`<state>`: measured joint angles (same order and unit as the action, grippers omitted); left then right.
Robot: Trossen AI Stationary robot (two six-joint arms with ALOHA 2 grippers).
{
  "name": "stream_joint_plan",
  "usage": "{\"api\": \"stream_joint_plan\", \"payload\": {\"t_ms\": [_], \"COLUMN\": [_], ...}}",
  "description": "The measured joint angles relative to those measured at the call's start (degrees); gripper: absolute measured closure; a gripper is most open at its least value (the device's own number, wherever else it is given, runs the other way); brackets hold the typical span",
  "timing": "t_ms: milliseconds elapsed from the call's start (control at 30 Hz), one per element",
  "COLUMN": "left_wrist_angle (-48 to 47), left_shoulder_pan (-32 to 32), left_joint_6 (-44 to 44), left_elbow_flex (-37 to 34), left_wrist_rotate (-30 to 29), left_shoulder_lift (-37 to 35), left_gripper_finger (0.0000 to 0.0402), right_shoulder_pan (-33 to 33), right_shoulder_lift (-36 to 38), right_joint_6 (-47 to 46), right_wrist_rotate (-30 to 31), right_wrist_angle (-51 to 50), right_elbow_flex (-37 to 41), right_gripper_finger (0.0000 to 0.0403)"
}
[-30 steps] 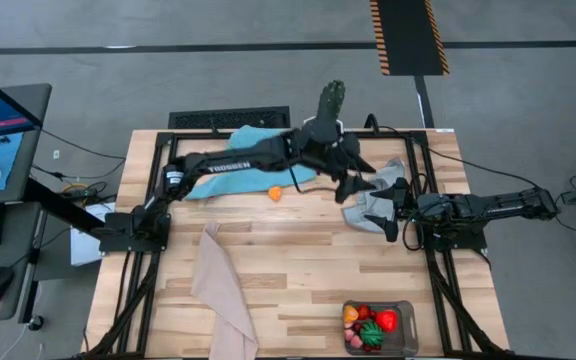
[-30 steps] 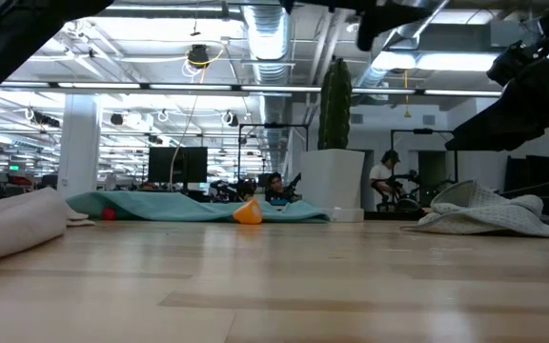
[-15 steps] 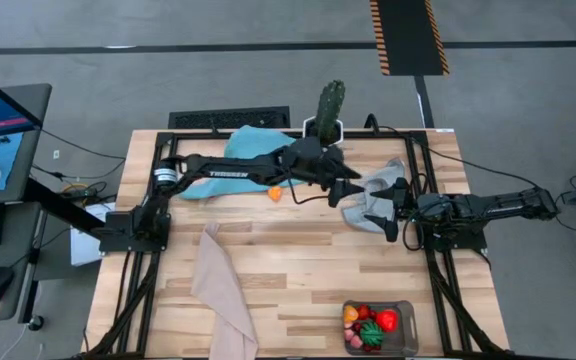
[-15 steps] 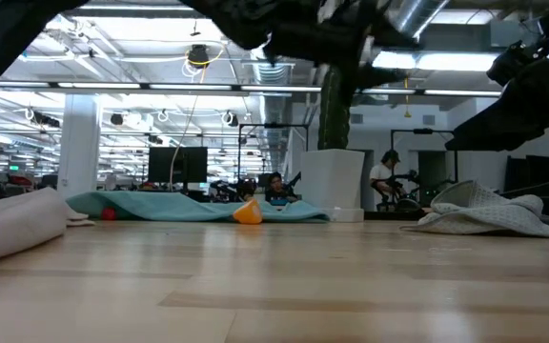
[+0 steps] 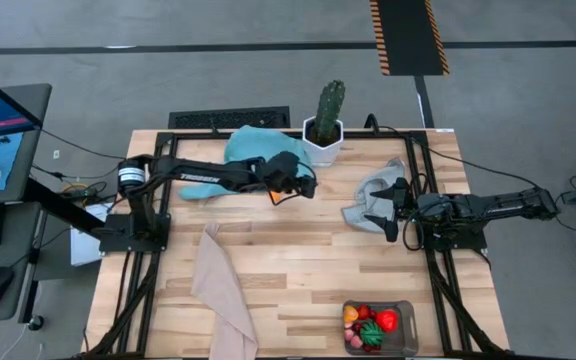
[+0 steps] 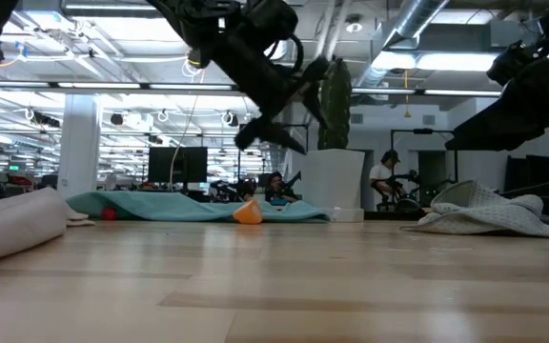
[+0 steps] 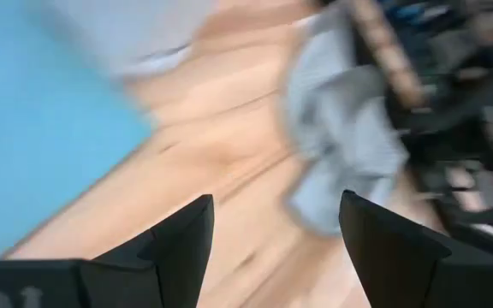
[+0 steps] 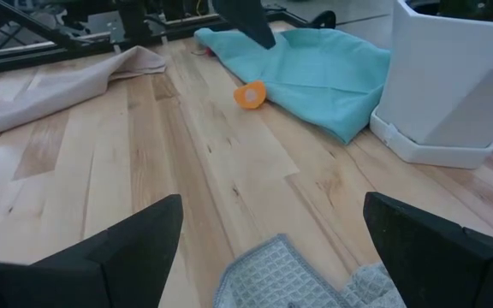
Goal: Pick and placing Produce into tupperware
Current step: Put the croissant into the black bin
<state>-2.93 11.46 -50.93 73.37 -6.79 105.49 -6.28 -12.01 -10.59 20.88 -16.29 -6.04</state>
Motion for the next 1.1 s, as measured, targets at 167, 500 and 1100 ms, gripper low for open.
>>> {"api": "stream_joint_plan", "payload": {"t_ms": [167,500,1100], "left_wrist_angle": [-10.1,-21.7,-30.1], "left_shoulder_pan": [-0.2,-0.2,-1.3], "left_joint_6": [-4.0,-9.8,-18.2], "left_elbow_flex": [2.5,2.4,2.9], "left_wrist_rotate": [-3.0,-5.7,-11.5], "left_shoulder_lift": [0.2,0.5,3.8], "left_gripper_finger": [0.0160,0.0117,0.0046], "right_shoulder_pan": [0.0,0.0,0.0], "right_shoulder_lift": [0.0,0.0,0.0], "right_joint_6": [0.0,0.0,0.0], "right_wrist_rotate": [0.0,0.0,0.1], "right_wrist_angle": [0.0,0.0,0.0], "right_elbow_flex": [0.0,0.0,-0.1], "right_gripper_finger": [0.0017,0.0017,0.0017]}}
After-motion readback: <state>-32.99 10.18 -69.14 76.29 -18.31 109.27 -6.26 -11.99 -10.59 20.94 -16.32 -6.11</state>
